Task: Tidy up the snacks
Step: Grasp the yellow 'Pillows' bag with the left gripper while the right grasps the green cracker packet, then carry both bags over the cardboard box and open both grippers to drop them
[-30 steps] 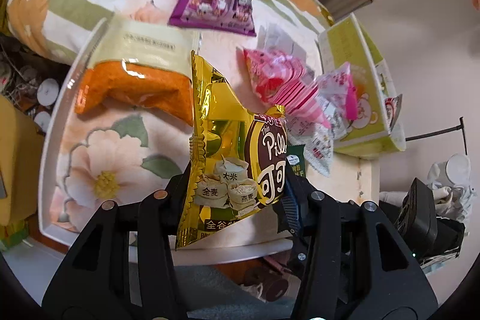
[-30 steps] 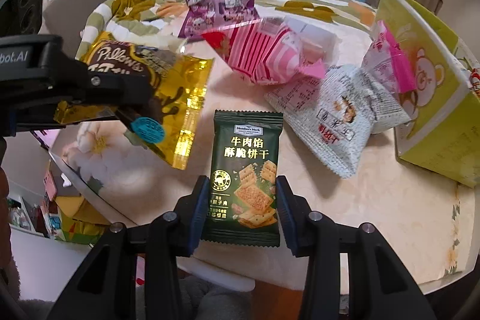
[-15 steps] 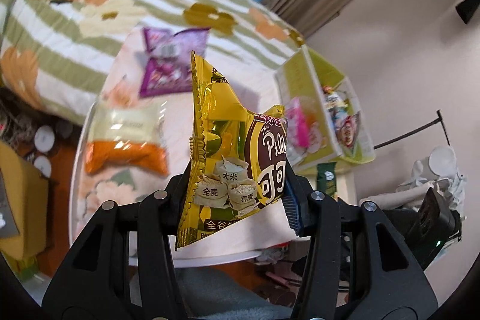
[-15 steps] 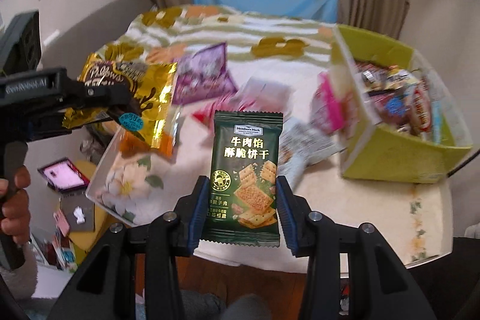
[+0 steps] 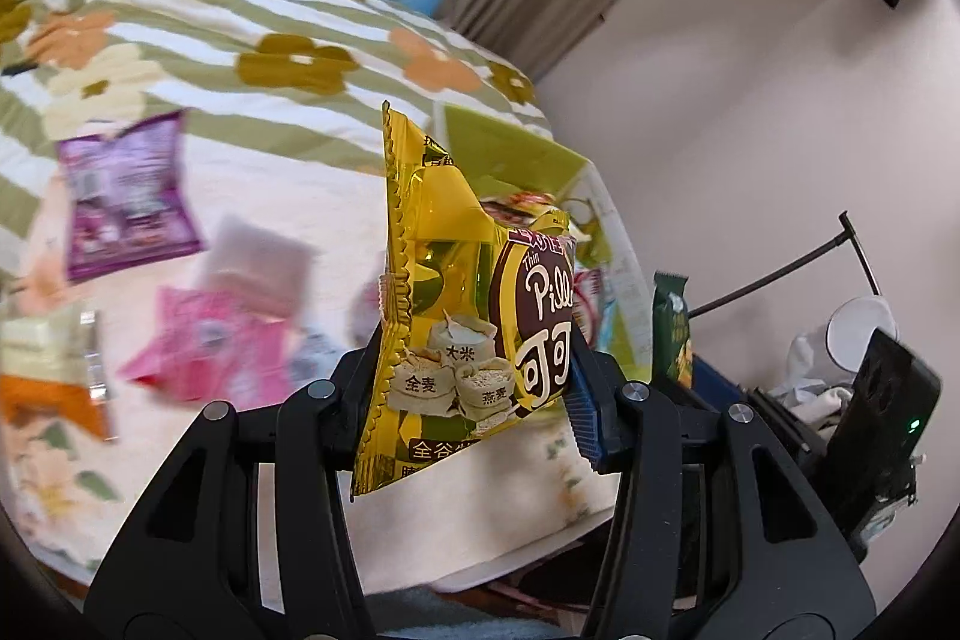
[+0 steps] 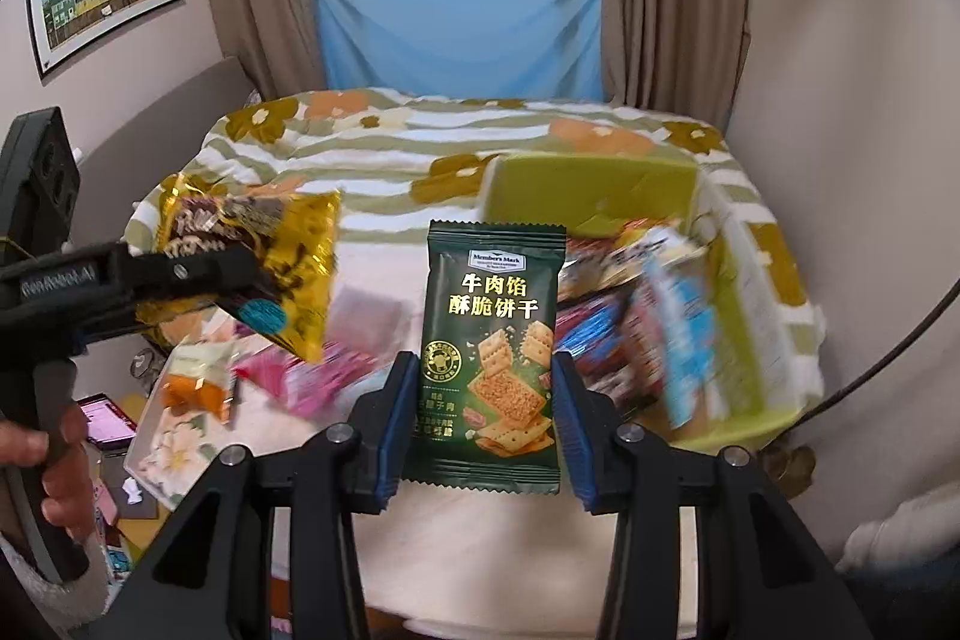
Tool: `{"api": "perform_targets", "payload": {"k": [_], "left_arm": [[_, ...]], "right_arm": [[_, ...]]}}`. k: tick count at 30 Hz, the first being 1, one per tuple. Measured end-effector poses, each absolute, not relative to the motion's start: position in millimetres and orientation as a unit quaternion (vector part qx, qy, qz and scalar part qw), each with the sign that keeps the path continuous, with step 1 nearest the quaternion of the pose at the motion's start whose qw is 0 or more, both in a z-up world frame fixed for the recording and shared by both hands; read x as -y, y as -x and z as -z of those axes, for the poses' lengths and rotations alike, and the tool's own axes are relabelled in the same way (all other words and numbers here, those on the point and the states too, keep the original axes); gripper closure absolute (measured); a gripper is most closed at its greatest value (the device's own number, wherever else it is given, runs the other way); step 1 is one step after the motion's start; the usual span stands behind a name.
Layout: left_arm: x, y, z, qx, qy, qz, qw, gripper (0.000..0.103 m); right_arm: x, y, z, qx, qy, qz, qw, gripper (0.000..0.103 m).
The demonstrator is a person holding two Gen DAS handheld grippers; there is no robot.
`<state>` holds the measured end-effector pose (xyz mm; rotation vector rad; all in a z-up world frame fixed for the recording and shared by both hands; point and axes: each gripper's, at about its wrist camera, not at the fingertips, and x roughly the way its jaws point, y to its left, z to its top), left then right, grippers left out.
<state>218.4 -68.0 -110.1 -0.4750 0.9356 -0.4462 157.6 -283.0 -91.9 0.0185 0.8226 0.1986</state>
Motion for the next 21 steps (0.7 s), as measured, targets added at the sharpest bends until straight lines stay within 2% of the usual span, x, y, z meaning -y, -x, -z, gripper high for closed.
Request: {"api": "perform_targets", "payload": {"k": [10, 18, 19, 21], "left_arm": [[191.8, -254.2, 149.3, -0.483, 0.175, 0.201, 0.834, 0.057], [226.4, -250.0, 166.2, -0.504, 0.103, 0.15, 0.844, 0.057], [230.6, -249.9, 166.4, -0.508, 0.089, 0.141, 0.845, 0.053], [232.4, -252.4, 167.5, -0.515, 0.069, 0.126, 0.845, 0.032]], "right_arm": [[370.9, -198.5, 90.5, -0.396, -0.015, -0.107, 0.912, 0.063], [393.8, -211.8, 99.7, -0.401, -0.007, -0.142, 0.905, 0.063], [394.6, -211.8, 100.3, -0.402, -0.007, -0.146, 0.904, 0.063], [396.3, -214.2, 101.2, -0.404, -0.01, -0.153, 0.902, 0.063]]}}
